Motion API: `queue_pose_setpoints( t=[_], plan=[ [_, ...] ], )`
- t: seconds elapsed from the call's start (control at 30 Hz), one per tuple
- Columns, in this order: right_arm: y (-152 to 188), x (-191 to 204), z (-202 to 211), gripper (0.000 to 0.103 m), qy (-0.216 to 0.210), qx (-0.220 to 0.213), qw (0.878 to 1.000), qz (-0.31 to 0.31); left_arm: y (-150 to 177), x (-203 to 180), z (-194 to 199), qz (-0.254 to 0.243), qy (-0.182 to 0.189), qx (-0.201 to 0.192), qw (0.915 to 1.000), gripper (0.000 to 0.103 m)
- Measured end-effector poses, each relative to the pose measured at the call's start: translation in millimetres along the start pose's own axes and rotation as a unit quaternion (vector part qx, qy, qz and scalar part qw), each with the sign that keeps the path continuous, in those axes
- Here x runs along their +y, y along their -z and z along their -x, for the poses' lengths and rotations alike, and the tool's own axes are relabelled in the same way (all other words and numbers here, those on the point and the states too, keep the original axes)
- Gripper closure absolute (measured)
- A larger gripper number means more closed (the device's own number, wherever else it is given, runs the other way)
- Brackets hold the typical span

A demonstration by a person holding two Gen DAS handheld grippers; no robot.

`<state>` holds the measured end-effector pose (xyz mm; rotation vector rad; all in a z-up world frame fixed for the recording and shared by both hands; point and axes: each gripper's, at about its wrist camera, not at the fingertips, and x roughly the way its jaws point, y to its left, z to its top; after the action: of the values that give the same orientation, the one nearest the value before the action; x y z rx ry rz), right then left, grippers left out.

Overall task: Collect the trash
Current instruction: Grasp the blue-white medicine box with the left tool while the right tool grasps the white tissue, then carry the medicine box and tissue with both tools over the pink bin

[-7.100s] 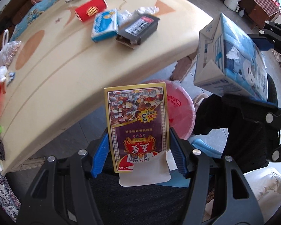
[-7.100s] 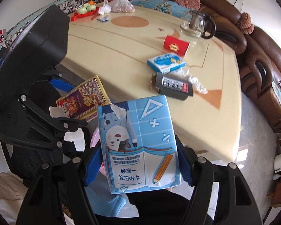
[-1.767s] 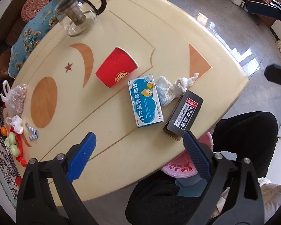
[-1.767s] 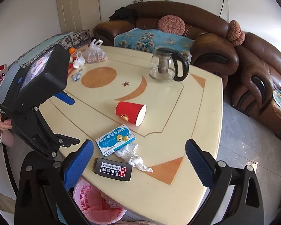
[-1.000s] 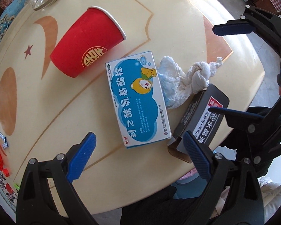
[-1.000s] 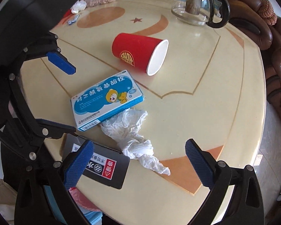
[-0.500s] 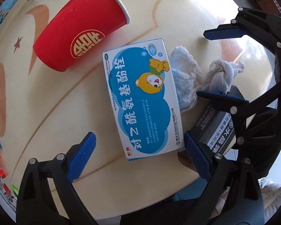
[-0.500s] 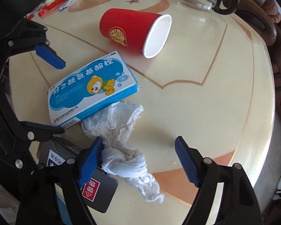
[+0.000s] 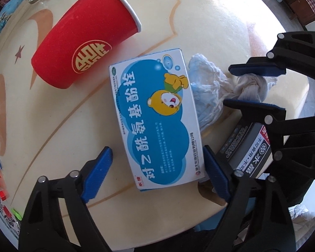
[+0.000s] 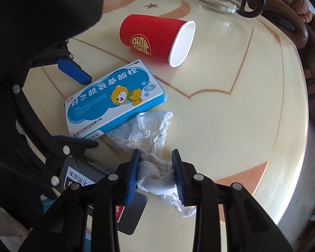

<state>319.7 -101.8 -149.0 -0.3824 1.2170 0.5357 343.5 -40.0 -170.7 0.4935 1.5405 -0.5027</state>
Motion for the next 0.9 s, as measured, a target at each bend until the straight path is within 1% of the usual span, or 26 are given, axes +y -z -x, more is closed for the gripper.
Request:
queue_pose_setpoints(
  t=[0.07,0.13,0.2,0.3,0.4,0.5,0.57,0.6,0.7,0.9],
  plan=[
    [3.7,1.7,1.7,0.074,0.002,-0.001,1.000,-0.007,0.0,1.4,3.1,0.003,-0.004,-0.004,1.0000,0.036],
    [5.9,1.6,3.8,0.074,0.010,-0.001,1.000,-0.014,-1.4,1.6,7.8,0.006,0.001,-0.004,1.0000,0.042],
    [8.3,0.9,5.6,0.074,0.021,-0.002,1.000,-0.021,0.0,2.1,8.2,0.008,0.018,-0.004,0.9998,0.042],
    [9.5,-4.4,7.5,0.074,0.023,-0.002,0.999,-0.039,1.3,0.3,9.1,0.005,0.000,-0.014,0.9999,0.043],
    [11.2,-8.2,13.4,0.074,0.025,-0.008,0.998,-0.053,2.5,1.1,12.2,0.007,0.012,-0.019,0.9997,0.043],
    [12.2,-11.0,19.4,0.074,0.028,-0.011,0.997,-0.067,5.4,11.8,18.5,0.013,0.003,-0.027,0.9995,0.043],
    [12.8,-13.6,23.1,0.074,0.023,-0.012,0.996,-0.083,11.6,15.9,22.7,0.023,0.005,-0.029,0.9993,0.043],
    [16.6,-12.6,26.2,0.074,0.017,-0.013,0.996,-0.089,21.5,10.0,22.5,0.026,0.006,-0.031,0.9991,0.043],
    [14.9,-16.7,32.1,0.075,0.017,-0.023,0.995,-0.099,26.2,8.0,28.1,0.036,0.005,-0.039,0.9986,0.043],
    [17.2,-21.9,60.4,0.075,0.016,-0.047,0.993,-0.107,39.4,10.5,44.6,0.043,0.000,-0.051,0.9978,0.043]
  ],
)
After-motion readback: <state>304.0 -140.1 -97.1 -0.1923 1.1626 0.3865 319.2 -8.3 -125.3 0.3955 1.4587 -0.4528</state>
